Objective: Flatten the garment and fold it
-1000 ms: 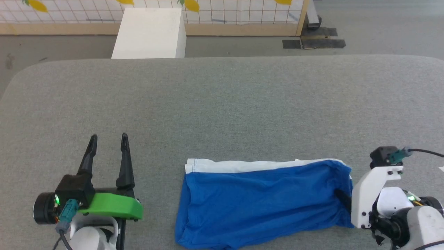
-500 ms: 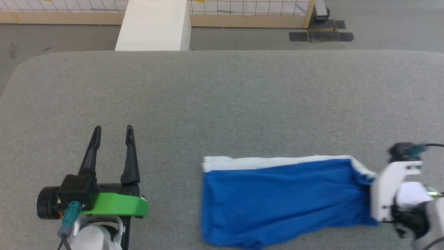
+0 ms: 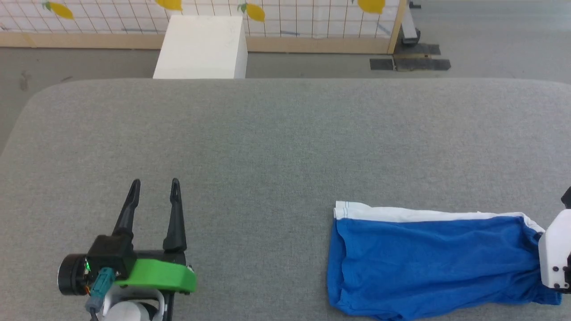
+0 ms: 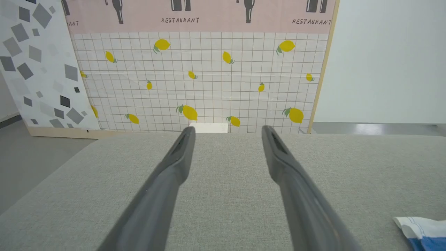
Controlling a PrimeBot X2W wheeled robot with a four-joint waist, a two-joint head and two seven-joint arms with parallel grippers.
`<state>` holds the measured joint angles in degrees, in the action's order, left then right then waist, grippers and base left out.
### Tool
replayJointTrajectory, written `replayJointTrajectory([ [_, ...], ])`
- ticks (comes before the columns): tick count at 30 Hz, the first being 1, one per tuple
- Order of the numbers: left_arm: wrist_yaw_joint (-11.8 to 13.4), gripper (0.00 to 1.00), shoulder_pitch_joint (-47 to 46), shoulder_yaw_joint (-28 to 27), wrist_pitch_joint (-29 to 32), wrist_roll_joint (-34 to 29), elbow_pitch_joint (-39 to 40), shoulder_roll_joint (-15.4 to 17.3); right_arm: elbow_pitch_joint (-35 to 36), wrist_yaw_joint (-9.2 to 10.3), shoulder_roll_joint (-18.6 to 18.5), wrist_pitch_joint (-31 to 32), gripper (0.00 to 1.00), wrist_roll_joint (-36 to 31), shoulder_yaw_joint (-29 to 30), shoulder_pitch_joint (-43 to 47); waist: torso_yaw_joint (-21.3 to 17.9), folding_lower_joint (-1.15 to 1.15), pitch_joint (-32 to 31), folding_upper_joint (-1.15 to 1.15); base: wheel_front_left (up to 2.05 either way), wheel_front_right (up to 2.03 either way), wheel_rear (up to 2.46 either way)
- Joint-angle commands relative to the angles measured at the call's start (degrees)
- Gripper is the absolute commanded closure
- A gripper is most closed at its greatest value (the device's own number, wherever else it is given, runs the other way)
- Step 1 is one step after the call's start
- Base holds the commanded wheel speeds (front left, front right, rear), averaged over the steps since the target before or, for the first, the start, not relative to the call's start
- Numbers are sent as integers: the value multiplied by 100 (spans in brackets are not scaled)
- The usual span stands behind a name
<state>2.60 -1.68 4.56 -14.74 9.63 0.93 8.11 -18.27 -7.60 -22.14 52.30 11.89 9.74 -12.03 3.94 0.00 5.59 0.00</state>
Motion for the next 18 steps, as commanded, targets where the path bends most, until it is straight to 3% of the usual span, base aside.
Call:
replayJointTrajectory([
  [1, 14, 0, 86, -21, -26, -25, -1, -22, 218, 11, -89, 217, 100, 140, -38, 123, 44, 0, -153, 0, 0, 0, 0],
  [6, 27, 0, 220, -55, -26, -53, 89, -31, 1682, 11, -348, 1310, 100, 525, -422, 519, 84, 0, -271, 0, 0, 0, 0],
  [11, 52, 0, 339, -83, -26, -67, 161, -47, 2991, 11, -35, 1866, 100, 800, -821, 716, 115, 0, -275, 0, 0, 0, 0],
  [14, 61, 0, 379, -74, -26, -55, 169, -92, 3259, 11, 299, 1918, 100, 890, -1132, 717, 163, 0, -257, 0, 0, 0, 0],
  [18, 40, 0, 379, -40, -26, -43, 144, -143, 3064, 11, 847, 1569, 100, 747, -1442, 579, 252, 0, -169, 0, 0, 0, 0],
])
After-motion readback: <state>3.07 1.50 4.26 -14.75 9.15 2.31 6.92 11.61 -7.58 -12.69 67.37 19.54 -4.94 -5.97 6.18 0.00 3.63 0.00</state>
